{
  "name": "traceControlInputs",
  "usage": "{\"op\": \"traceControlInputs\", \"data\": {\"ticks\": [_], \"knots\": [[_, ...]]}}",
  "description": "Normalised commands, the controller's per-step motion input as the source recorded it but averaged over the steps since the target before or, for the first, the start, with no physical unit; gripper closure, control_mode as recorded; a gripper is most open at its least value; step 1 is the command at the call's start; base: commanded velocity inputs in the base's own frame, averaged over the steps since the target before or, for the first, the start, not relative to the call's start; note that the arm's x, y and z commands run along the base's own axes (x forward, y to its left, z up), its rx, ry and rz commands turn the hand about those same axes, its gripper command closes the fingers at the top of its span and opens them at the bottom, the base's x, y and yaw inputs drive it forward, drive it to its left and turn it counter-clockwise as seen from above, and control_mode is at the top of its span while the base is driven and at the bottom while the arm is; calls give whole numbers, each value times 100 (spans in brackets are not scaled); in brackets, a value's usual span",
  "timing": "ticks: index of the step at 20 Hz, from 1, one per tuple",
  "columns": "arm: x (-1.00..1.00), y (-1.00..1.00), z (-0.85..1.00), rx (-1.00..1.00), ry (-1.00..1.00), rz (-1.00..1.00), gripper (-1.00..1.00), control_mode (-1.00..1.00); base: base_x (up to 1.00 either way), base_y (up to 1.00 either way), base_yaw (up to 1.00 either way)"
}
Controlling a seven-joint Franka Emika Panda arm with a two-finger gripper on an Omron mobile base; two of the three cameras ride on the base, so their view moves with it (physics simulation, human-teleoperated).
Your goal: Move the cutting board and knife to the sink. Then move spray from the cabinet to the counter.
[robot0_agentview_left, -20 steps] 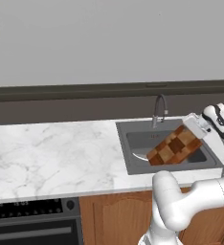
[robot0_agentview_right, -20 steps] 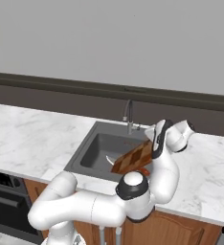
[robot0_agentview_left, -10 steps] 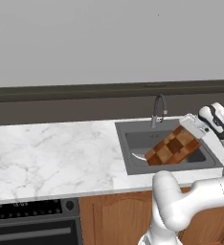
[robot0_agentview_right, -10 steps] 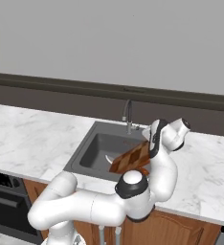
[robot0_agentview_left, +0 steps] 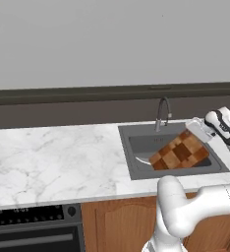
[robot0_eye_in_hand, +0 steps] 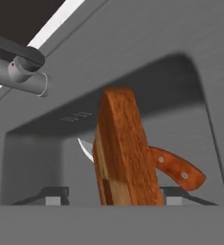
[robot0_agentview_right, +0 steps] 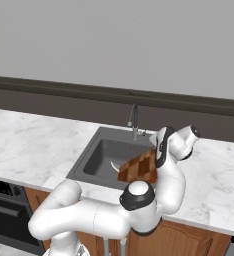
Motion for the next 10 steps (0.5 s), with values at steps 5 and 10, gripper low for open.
{"op": "traceControlInputs", "data": {"ticks": [5,10], "knots": [[0,-42,-13,0,0,0,-100,-100,0,0,0],[-2,-46,-4,0,0,0,-100,-100,0,0,0]]}}
